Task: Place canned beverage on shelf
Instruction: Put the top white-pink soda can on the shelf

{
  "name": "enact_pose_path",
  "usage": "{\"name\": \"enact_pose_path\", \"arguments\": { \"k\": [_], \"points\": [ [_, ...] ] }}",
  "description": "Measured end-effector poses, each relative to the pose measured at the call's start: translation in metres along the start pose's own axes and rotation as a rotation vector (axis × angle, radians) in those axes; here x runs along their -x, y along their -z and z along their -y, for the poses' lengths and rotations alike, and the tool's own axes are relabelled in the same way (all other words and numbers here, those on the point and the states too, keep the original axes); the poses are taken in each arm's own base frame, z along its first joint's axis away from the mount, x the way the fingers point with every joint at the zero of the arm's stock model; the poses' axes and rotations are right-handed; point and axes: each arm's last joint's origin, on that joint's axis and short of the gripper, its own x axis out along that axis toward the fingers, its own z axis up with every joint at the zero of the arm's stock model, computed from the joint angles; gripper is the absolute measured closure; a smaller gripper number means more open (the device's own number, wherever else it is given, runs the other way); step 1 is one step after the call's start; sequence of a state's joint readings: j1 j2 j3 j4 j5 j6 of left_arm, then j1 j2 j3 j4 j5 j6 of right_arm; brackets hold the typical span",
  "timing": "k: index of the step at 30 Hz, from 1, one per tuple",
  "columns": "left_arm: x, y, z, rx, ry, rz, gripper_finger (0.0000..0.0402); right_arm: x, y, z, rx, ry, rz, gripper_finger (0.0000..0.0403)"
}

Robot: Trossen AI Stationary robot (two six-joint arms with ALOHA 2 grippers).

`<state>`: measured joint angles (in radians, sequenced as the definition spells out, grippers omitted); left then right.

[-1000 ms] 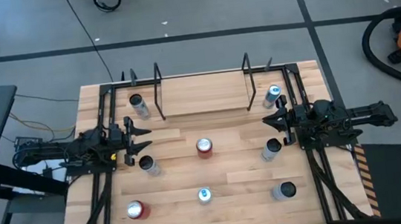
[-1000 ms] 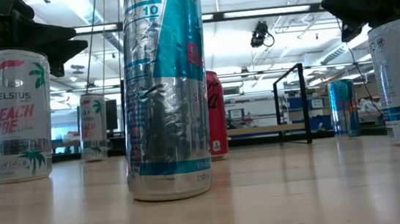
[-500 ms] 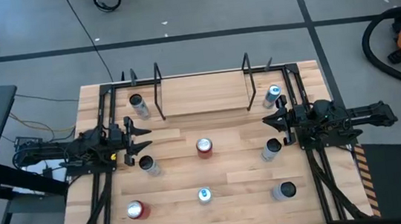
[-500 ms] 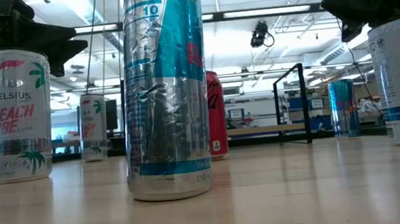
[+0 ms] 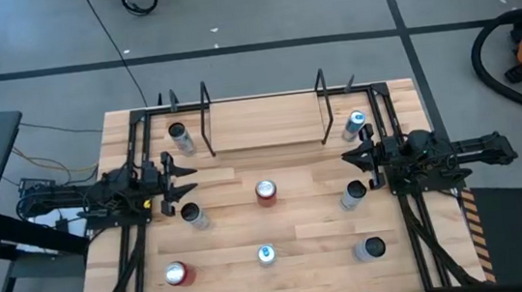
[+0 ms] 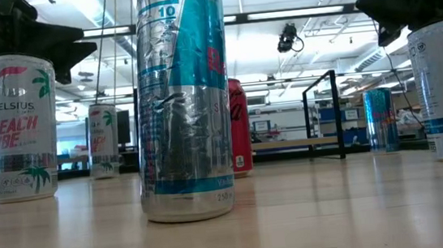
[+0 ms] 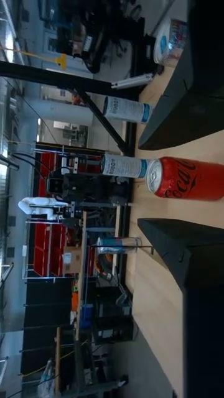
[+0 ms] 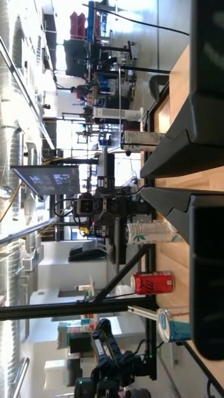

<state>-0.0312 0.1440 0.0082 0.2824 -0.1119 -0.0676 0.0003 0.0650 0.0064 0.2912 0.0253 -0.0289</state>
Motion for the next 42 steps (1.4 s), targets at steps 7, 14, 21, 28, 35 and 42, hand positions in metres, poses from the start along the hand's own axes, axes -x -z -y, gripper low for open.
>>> {"name": "enact_pose_path", "arguments": {
  "k": [7, 14, 21, 28, 35, 42],
  "points": [
    [0.0, -0.0014, 0.0001, 0.05, 0.001, 0.015, 0.0207, 0.0, -0.003, 0.0001, -0.001, 0.001, 0.031, 0.0357],
    [0.0, -0.002, 0.0001, 0.03, 0.002, 0.021, 0.0207, 0.0001, -0.0036, 0.0002, -0.005, 0.004, 0.037, 0.0357],
    [0.0, -0.002, 0.0001, 0.026, 0.001, 0.021, 0.0207, 0.0001, -0.0035, 0.0002, -0.01, 0.006, 0.037, 0.0357],
    [0.0, -0.0016, 0.0001, 0.064, 0.001, 0.017, 0.0207, 0.0001, -0.0036, 0.0003, -0.009, 0.008, 0.037, 0.0357],
    [0.0, -0.0019, 0.0001, 0.045, 0.002, 0.019, 0.0207, 0.0001, -0.0036, 0.0003, -0.009, 0.008, 0.036, 0.0357],
    [0.0, -0.0019, 0.0001, 0.061, 0.002, 0.02, 0.0207, 0.0001, -0.0036, 0.0003, -0.009, 0.008, 0.036, 0.0357]
  ]
}}
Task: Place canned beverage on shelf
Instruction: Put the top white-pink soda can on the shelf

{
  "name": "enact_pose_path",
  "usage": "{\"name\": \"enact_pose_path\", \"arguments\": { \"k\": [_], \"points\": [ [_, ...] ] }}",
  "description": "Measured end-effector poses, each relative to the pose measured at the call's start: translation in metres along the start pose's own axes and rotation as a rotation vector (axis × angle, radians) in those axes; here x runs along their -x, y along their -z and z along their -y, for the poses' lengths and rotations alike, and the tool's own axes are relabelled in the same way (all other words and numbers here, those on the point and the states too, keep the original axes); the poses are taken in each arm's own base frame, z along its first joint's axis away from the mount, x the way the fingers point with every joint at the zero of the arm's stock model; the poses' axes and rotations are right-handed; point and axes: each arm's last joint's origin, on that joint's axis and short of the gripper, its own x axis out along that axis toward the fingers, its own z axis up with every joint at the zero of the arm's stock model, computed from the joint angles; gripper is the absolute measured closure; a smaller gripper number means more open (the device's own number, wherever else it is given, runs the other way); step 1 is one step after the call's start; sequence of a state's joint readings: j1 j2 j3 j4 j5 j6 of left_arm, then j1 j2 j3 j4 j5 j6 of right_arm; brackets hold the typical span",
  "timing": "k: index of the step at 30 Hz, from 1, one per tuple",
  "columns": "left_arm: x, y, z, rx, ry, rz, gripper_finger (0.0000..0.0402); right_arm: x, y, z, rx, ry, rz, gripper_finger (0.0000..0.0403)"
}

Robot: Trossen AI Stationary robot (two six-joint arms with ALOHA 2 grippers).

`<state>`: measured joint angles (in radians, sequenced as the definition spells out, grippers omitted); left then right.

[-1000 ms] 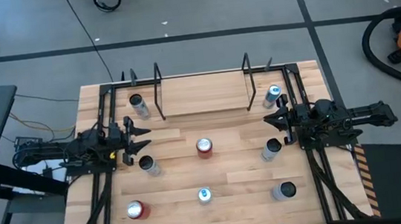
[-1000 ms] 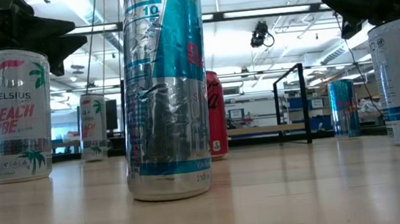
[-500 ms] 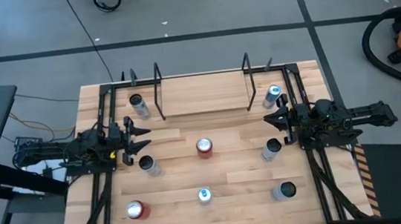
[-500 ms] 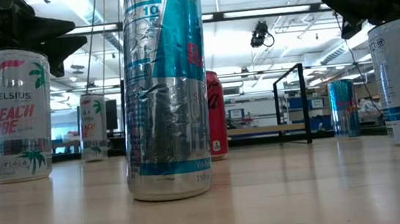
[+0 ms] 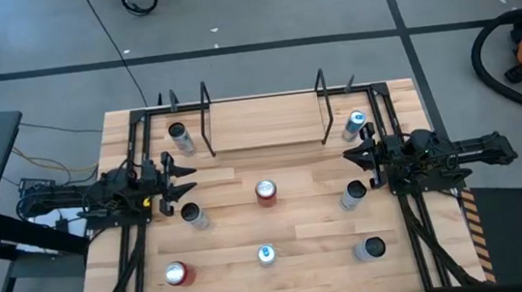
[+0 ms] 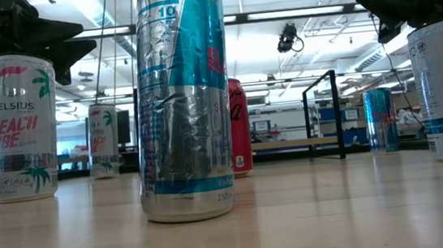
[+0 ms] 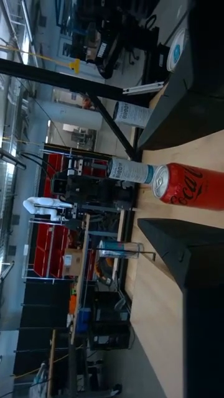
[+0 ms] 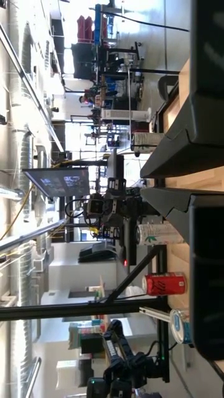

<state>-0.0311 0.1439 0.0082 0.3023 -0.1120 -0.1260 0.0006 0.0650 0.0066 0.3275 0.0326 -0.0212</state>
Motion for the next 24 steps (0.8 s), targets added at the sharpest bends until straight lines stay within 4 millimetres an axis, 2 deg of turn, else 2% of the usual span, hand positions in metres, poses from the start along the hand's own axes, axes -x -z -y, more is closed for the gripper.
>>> {"name": "enact_pose_path", "arguments": {
  "k": [24],
  "points": [
    [0.0, 0.0, 0.0, -0.039, 0.0, 0.001, 0.0207, 0.0, 0.0001, 0.0, 0.0, 0.0, 0.0, 0.0357]
  ]
}}
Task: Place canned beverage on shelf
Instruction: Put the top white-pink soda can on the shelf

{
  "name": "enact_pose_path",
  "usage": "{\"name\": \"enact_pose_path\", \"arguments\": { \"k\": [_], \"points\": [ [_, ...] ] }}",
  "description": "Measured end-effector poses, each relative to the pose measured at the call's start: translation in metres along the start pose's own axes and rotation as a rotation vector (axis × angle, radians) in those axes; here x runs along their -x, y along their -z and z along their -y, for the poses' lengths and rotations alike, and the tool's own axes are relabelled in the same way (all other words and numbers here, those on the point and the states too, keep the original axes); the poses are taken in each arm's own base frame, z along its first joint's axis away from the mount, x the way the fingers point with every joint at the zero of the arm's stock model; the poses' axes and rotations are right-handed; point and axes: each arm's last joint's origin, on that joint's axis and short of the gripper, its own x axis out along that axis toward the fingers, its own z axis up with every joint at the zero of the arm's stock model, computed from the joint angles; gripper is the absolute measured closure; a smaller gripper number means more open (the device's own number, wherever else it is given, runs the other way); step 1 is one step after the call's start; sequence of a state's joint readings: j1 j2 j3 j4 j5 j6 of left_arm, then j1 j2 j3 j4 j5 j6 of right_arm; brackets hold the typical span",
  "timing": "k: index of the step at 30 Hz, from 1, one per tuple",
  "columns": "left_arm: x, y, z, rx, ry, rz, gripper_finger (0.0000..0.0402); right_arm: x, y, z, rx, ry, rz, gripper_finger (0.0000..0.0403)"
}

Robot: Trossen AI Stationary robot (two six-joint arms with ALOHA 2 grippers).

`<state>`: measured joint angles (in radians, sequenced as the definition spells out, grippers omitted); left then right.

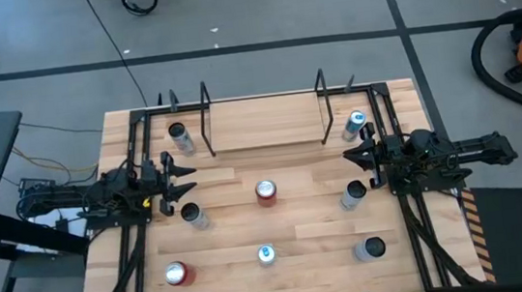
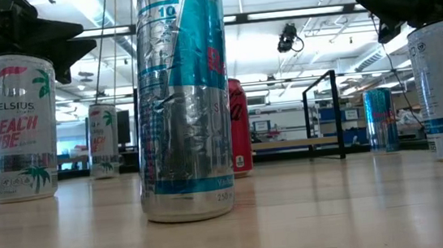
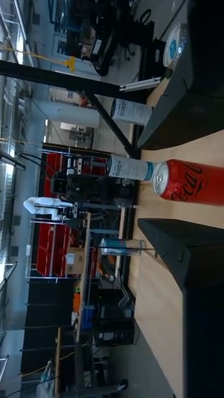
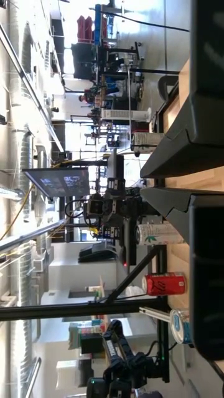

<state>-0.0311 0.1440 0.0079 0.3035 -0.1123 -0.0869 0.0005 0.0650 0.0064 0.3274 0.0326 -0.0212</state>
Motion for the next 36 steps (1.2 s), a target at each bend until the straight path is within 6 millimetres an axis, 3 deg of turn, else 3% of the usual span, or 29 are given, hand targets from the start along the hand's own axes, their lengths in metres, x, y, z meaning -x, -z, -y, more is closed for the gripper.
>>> {"name": "enact_pose_path", "arguments": {
  "k": [20, 24, 32, 36],
  "points": [
    [0.0, -0.002, 0.0008, -0.055, 0.022, 0.02, 0.0203, 0.0, 0.0001, 0.0, 0.0, 0.0, 0.0, 0.0357],
    [0.0, -0.002, 0.0008, -0.076, 0.022, 0.02, 0.0169, 0.0, 0.0, 0.0, 0.0, 0.0, 0.0, 0.0357],
    [0.0, -0.002, 0.0005, -0.073, 0.013, 0.019, 0.0054, 0.0, 0.0, 0.0, 0.0, 0.001, 0.0, 0.0357],
    [0.0, -0.0021, 0.0002, -0.066, 0.005, 0.021, 0.0029, 0.0, -0.0001, 0.0, 0.0, 0.001, 0.0, 0.0357]
  ]
}}
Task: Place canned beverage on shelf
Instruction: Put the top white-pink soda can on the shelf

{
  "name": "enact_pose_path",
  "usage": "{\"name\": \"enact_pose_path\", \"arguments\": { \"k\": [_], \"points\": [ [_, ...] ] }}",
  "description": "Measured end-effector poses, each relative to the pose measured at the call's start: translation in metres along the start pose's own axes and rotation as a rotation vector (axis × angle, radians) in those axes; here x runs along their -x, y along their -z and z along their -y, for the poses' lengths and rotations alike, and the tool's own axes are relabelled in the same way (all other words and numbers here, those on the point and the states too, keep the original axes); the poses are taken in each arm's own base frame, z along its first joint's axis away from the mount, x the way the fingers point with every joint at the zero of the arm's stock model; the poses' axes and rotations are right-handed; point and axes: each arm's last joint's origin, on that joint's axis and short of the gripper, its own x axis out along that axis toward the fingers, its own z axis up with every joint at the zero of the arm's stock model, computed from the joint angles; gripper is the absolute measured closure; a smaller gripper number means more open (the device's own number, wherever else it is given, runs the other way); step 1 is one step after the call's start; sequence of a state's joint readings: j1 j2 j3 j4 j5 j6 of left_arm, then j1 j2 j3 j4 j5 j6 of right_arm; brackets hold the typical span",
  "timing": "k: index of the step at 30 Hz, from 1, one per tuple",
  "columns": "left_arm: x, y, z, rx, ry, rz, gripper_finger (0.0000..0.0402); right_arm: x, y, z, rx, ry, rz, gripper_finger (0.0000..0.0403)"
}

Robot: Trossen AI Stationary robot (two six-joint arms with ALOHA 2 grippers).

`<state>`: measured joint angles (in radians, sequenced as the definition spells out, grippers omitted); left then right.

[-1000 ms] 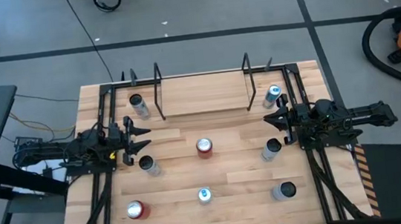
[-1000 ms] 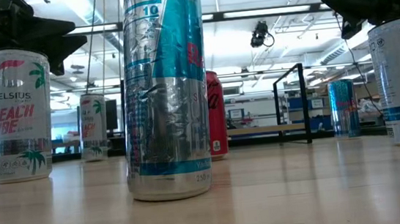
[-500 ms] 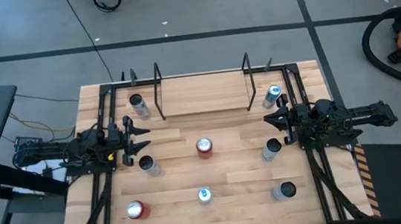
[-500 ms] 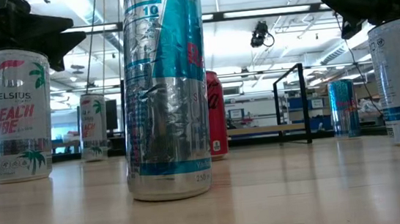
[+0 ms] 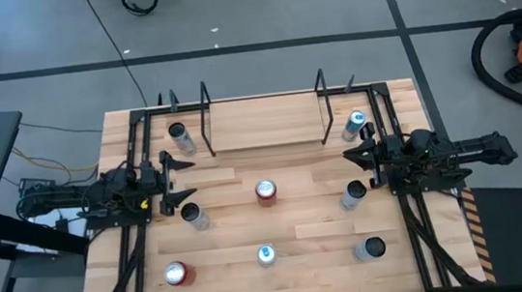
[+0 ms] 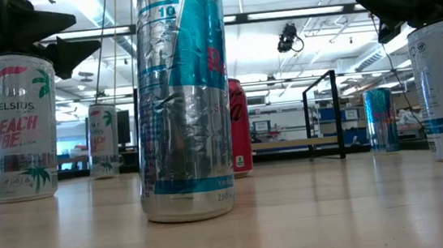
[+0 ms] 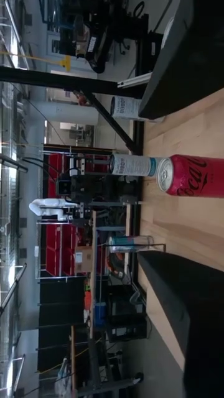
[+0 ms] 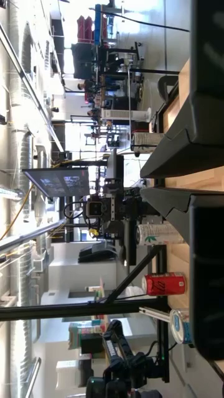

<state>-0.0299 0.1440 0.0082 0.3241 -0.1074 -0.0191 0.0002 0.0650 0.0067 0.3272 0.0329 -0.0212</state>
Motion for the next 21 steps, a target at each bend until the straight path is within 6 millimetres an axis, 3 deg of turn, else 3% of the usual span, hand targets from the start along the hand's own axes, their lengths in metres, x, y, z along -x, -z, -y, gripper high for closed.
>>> {"name": "enact_pose_path", "arguments": {
  "k": [13, 18, 21],
  "points": [
    [0.0, -0.002, 0.0, 0.055, -0.002, 0.016, 0.0026, 0.0, 0.0, 0.0, 0.0, 0.0, 0.0, 0.0357],
    [0.0, -0.011, 0.0, 0.067, 0.002, 0.098, 0.0026, 0.0, 0.0, 0.0, 0.0, -0.001, 0.0, 0.0357],
    [0.0, -0.027, 0.0, 0.07, 0.003, 0.131, 0.0026, 0.0, 0.0, 0.0, 0.0, -0.001, 0.0, 0.0357]
  ]
}}
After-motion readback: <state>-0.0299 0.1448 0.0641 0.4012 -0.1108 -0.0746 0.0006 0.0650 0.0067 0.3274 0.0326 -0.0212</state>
